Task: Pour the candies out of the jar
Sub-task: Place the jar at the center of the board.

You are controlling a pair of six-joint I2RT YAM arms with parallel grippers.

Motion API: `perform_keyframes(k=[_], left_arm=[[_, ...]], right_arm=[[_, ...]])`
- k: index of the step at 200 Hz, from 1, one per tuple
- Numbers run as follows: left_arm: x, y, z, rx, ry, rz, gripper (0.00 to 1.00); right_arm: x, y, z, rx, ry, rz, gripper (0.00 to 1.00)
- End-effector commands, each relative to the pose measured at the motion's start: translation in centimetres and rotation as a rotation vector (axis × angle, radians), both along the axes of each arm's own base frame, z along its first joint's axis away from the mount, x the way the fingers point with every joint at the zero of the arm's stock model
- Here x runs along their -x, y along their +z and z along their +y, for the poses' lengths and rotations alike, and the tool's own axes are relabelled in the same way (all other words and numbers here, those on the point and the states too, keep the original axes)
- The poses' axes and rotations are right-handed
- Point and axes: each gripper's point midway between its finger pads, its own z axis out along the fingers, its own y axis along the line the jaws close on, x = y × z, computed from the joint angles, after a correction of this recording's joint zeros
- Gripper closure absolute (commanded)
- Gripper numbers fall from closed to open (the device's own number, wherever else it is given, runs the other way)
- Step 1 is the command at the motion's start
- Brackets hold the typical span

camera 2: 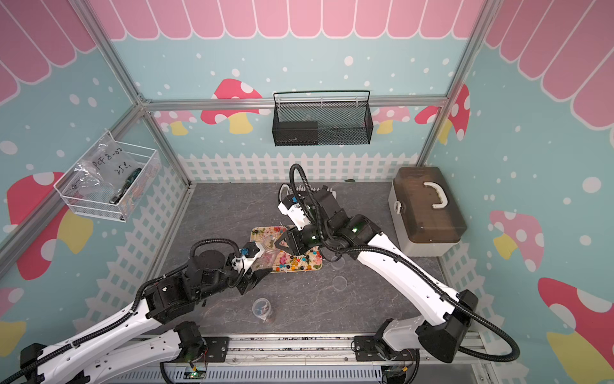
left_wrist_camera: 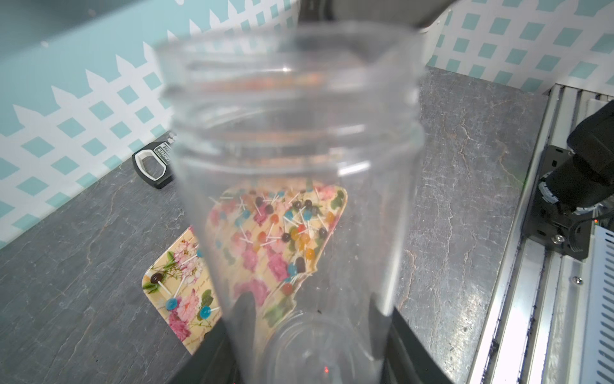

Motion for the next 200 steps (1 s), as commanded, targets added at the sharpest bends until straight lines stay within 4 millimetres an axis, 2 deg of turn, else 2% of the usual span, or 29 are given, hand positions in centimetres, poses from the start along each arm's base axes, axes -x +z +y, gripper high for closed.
perform_keyframes(k=[1, 103, 115, 129, 134, 156, 163, 165, 184, 200], left_arm=[[0.1, 0.2, -0.4, -0.006, -0.040, -0.042, 0.52], [0.1, -0.2, -1.3, -0.070, -0.099, -0.071, 0.52], [0.1, -0.2, -1.4, -0.073, -0.104, -0.074, 0.52], [0.1, -0.2, -1.4, -0.074, -0.100, -0.076, 0.50], [0.0, -0.3, -1.3, -0.075, -0.096, -0.075, 0.48], [-0.6, 0.1, -0.8, -0.055, -0.039, -0.081, 0.31], [-1.0, 0.4, -0.4, -0.037, 0.001, -0.088, 0.04], [-1.2, 0.4, -0.2, -0.034, 0.021, -0.090, 0.02], [-2.2, 1.1, 1.6, 0.043, 0.158, -0.117, 0.01], [-2.3, 1.8, 3.2, 0.122, 0.242, -0.131, 0.01]], right_arm=[[1.0, 1.0, -0.1, 0.007, 0.058, -0.002, 0.65], [0.0, -3.1, 0.7, 0.133, 0.073, 0.051, 0.77], [-0.3, -3.2, 0.7, 0.141, 0.069, 0.046, 0.83], [-0.7, -3.4, 0.8, 0.153, 0.059, 0.032, 0.96], [-0.9, -3.5, 0.8, 0.157, 0.054, 0.027, 1.00], [-2.3, -3.7, 0.5, 0.198, 0.003, -0.010, 1.00], [-2.9, -3.9, 0.3, 0.218, -0.019, -0.019, 1.00], [-3.1, -4.0, 0.3, 0.225, -0.026, -0.020, 1.00], [-5.3, -4.8, -0.9, 0.324, -0.101, -0.044, 1.00], [-7.7, -5.4, -2.6, 0.427, -0.169, -0.085, 1.00]])
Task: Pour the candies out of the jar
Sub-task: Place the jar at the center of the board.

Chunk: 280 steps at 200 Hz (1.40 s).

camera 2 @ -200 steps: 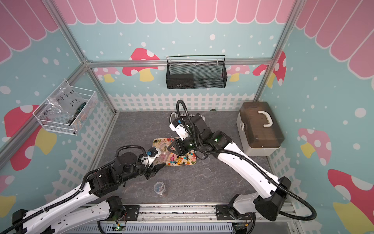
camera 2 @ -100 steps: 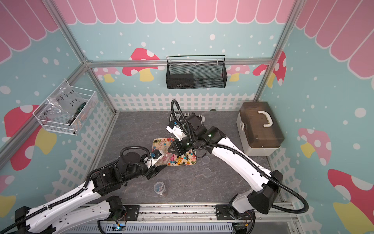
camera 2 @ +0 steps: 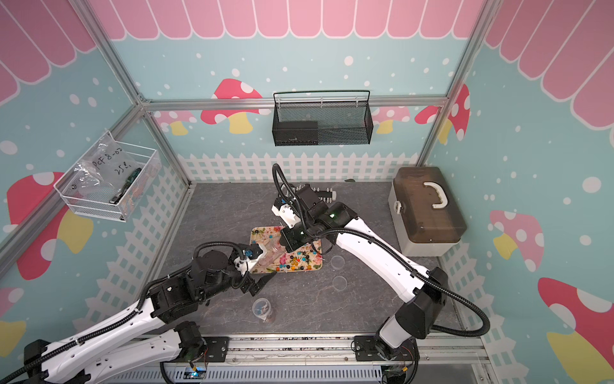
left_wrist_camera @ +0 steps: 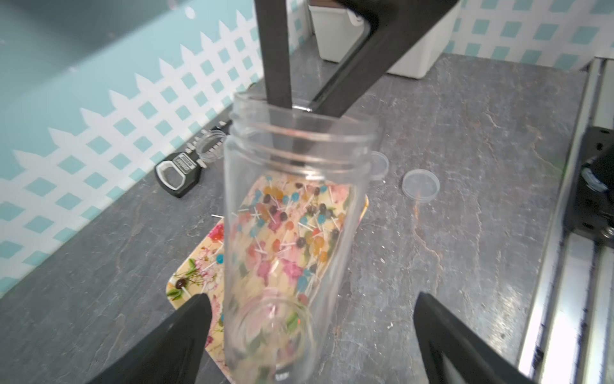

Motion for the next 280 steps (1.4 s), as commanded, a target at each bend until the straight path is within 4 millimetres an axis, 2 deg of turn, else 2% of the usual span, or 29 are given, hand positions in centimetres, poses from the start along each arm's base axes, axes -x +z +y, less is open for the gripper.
perform_keyframes(k=[1, 31, 65, 69, 73, 81, 107, 130, 164, 223, 246, 280], left_arm=[[-1.1, 1.7, 2.5, 0.141, 0.174, -0.043, 0.01], [-0.6, 1.9, 5.4, 0.298, 0.295, -0.024, 0.01], [0.2, 1.5, 7.8, 0.462, 0.390, 0.020, 0.01], [0.2, 1.4, 8.1, 0.476, 0.400, 0.021, 0.01], [0.2, 1.5, 8.3, 0.490, 0.407, 0.017, 0.01], [0.4, 1.7, 8.7, 0.512, 0.413, 0.010, 0.01], [0.7, 2.1, 8.7, 0.555, 0.393, 0.002, 0.01], [0.8, 1.6, 7.8, 0.543, 0.362, 0.036, 0.01], [0.6, 0.9, 6.7, 0.483, 0.339, 0.069, 0.01], [0.6, -0.2, 5.7, 0.472, 0.324, 0.124, 0.01], [0.6, 0.0, 5.8, 0.483, 0.327, 0.123, 0.00], [0.6, 0.1, 6.0, 0.492, 0.333, 0.119, 0.01]], right_arm=[[-3.5, -1.0, -2.9, 0.174, -0.108, -0.083, 1.00], [-8.6, -2.5, -7.7, 0.435, -0.260, -0.173, 1.00], [-14.3, -3.9, -11.6, 0.523, -0.399, -0.177, 1.00], [-14.9, -3.6, -12.2, 0.523, -0.417, -0.183, 1.00], [-15.8, -4.8, -12.4, 0.542, -0.425, -0.162, 1.00], [-17.2, -5.6, -13.1, 0.547, -0.444, -0.147, 1.00], [-21.3, -8.2, -15.0, 0.585, -0.494, -0.090, 1.00], [-23.5, -10.1, -15.1, 0.627, -0.473, -0.077, 1.00], [-25.2, -12.2, -14.9, 0.672, -0.465, -0.072, 1.00], [-24.8, -16.1, -15.3, 0.727, -0.445, 0.013, 1.00], [-24.7, -16.2, -15.1, 0.711, -0.444, 0.021, 0.92], [-24.9, -14.6, -15.3, 0.697, -0.454, -0.007, 0.67]])
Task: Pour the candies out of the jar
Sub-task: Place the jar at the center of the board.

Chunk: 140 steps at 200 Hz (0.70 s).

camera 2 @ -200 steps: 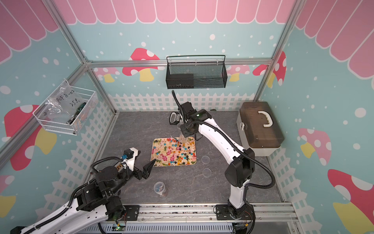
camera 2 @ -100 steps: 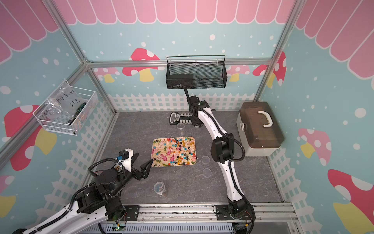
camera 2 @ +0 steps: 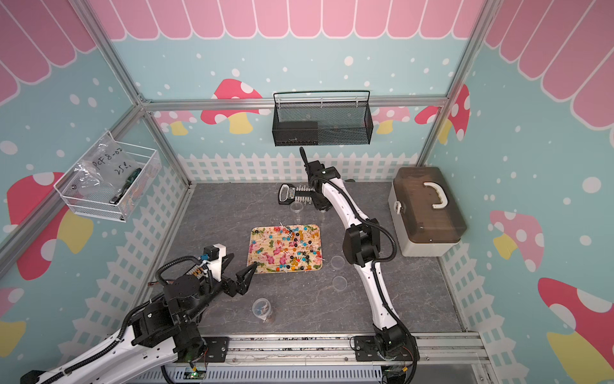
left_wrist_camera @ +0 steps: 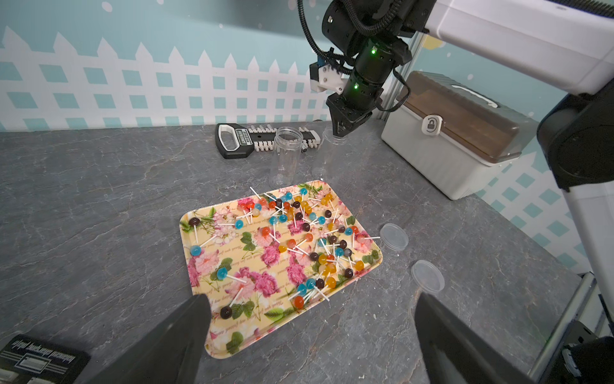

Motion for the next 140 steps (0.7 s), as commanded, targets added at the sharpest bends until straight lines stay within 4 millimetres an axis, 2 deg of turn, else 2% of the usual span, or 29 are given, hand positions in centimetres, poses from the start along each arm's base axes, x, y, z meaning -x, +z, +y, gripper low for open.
perform_keyframes(k=[1, 15, 47, 64, 77, 105, 112, 116, 131, 140], left_arm=[[0.1, 0.6, 0.1, 0.039, 0.002, 0.003, 0.01], [0.2, 0.7, 0.0, 0.045, -0.001, 0.008, 0.00], [0.5, 1.3, 0.0, 0.074, -0.009, 0.021, 0.01], [0.4, 1.3, 0.3, 0.087, 0.007, 0.041, 0.01], [0.2, 1.1, 0.7, 0.104, 0.029, 0.058, 0.01], [-0.3, 0.6, 0.6, 0.182, 0.017, 0.102, 0.01], [-0.7, 0.3, 0.9, 0.204, 0.034, 0.128, 0.01], [-1.0, 0.0, 1.1, 0.217, 0.047, 0.144, 0.01], [-2.1, -0.9, 1.7, 0.282, 0.083, 0.222, 0.01], [-2.7, -1.2, 1.7, 0.327, 0.072, 0.265, 0.01]], right_arm=[[0.5, 0.2, -0.4, 0.015, 0.005, 0.021, 0.67], [0.3, 1.7, -0.8, 0.026, 0.006, -0.012, 0.58], [0.0, 8.2, -1.8, 0.028, 0.005, -0.164, 0.50], [0.7, 11.5, -2.1, 0.011, 0.021, -0.216, 0.48], [1.9, 13.5, -1.4, -0.046, 0.064, -0.230, 0.46], [6.4, 17.7, 1.2, -0.158, 0.198, -0.282, 0.44], [8.0, 18.3, 2.1, -0.182, 0.247, -0.291, 0.44], [9.6, 19.6, 2.6, -0.210, 0.284, -0.324, 0.43], [13.0, 19.8, 4.9, -0.279, 0.390, -0.351, 0.42], [15.3, 19.3, 6.5, -0.333, 0.454, -0.357, 0.41]])
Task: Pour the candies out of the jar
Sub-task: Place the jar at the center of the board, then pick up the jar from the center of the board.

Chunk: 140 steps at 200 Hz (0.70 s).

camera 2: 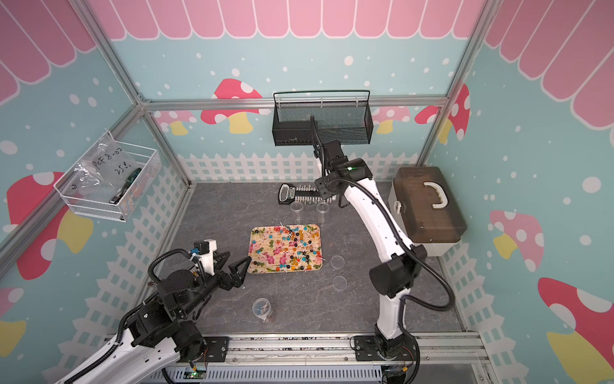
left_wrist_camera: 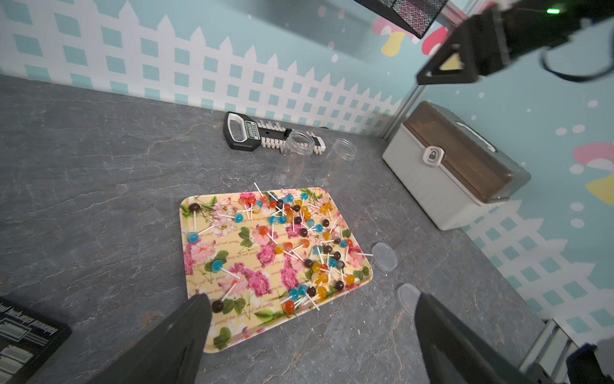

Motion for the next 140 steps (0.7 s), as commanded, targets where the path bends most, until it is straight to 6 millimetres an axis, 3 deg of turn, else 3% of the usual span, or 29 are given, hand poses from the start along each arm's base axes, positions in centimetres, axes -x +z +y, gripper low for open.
perform_keyframes(k=[1, 26, 52, 102, 140], left_arm=[[-0.8, -1.2, -0.5, 0.162, -0.031, 0.132, 0.01], [-3.0, -2.4, 0.0, 0.289, -0.041, 0.254, 0.01], [-4.7, -3.5, 1.3, 0.369, -0.024, 0.367, 0.01], [-5.4, -4.8, 2.5, 0.365, 0.032, 0.407, 0.01], [-5.1, -5.8, 2.5, 0.398, 0.046, 0.435, 0.01]], right_arm=[[4.6, -1.0, 4.9, -0.095, 0.234, -0.018, 0.41], [11.7, -3.5, 9.3, -0.276, 0.434, 0.014, 0.40], [16.8, -6.9, 11.8, -0.393, 0.493, 0.040, 0.38], [23.5, -13.1, 14.9, -0.352, 0.552, 0.112, 0.33], [27.3, -15.1, 17.2, -0.313, 0.641, 0.126, 0.25]])
